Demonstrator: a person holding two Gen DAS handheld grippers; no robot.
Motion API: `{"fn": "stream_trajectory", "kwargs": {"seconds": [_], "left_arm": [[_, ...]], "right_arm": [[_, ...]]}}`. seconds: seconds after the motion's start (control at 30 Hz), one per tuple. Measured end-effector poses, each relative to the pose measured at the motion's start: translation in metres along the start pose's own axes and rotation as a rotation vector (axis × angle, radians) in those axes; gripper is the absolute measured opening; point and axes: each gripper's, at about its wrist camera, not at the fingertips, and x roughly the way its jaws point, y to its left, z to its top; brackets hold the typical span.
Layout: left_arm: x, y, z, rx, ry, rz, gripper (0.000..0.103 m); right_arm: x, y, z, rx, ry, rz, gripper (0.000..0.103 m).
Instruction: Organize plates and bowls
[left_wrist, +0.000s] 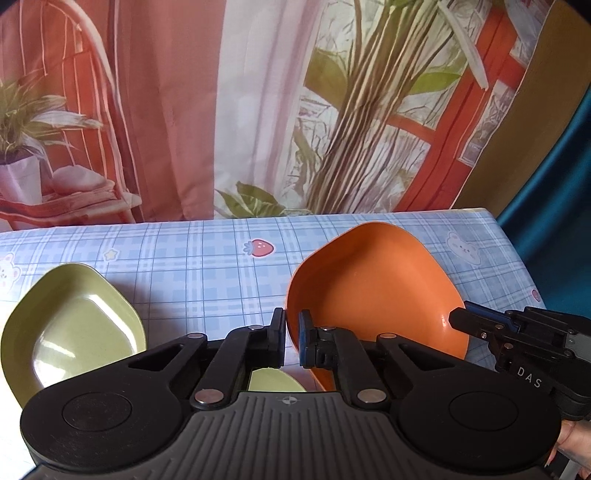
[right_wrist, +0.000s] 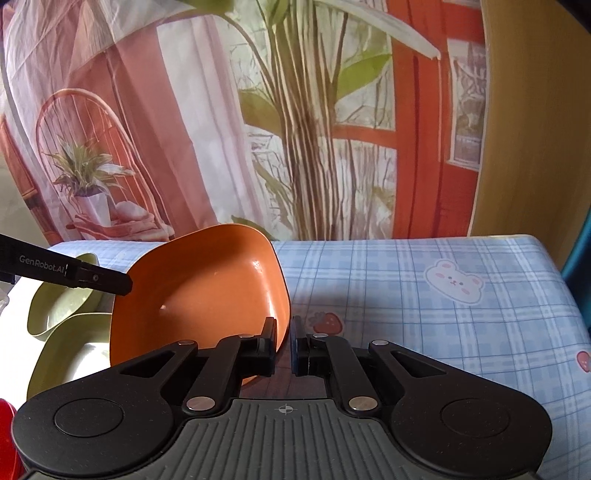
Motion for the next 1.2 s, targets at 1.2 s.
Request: {"fn": "stream_trajectory", "kwargs": {"seconds": [1.2], "left_arm": [[-0.056, 0.086, -0.049, -0.009, 0.009, 0.061, 0.009]], "right_arm": [[-0.023, 0.128, -0.055, -0.082, 0.121, 0.153, 0.010]]}}
